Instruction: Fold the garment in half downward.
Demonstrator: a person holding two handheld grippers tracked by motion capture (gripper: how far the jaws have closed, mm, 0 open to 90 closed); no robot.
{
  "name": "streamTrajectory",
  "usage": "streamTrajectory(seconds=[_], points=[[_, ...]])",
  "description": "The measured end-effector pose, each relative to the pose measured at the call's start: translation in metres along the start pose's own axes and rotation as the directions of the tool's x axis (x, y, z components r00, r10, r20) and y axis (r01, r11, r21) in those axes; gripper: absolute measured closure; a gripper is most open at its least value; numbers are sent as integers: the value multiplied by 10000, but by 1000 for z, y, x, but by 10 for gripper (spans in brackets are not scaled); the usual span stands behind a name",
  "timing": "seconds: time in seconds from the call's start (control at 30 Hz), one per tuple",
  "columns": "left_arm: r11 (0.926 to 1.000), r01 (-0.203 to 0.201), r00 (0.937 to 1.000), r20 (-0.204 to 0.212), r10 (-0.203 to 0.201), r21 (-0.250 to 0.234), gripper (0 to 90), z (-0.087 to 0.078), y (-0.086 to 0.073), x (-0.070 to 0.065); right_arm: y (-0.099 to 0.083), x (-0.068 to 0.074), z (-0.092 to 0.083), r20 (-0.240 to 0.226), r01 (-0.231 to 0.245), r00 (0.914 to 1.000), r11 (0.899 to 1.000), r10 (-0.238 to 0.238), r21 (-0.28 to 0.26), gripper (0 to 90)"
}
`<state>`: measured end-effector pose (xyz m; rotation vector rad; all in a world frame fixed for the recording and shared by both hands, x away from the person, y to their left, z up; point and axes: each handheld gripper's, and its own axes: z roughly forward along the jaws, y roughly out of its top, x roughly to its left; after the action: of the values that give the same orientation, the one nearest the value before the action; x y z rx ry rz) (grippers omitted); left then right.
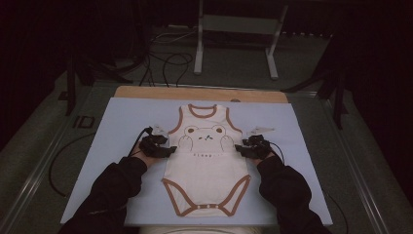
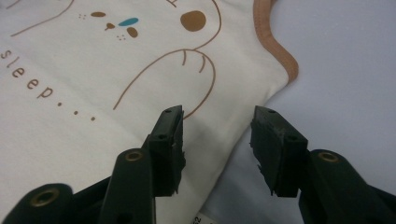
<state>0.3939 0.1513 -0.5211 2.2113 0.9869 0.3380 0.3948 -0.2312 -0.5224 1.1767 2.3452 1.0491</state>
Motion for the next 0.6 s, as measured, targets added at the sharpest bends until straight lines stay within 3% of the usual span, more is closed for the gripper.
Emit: streamTrajectory(seconds=[0.17,0.23,0.5,0.53,0.6], points=[[9999,105,9999,-51,-105,-57,485,1,0,0,-1,0,1,-12,69,10000,9999,-69,136,568],[10000,22,10000,-74,-22,3,519,1,1,0,-1,0,2,1,59,10000,9999,-59,156,614],[9999,113,9999,55,-114,105,737,5,7,-2,1,1,3,73,216,9997,9994,-218,277,766],[9994,315,9995,62,-317,165,759,5,9,-2,1,2,3,56,251,9997,9992,-252,300,816],[9993,322,9993,159,-325,198,845,6,10,-3,2,3,3,-10,319,9995,9989,-319,356,867]])
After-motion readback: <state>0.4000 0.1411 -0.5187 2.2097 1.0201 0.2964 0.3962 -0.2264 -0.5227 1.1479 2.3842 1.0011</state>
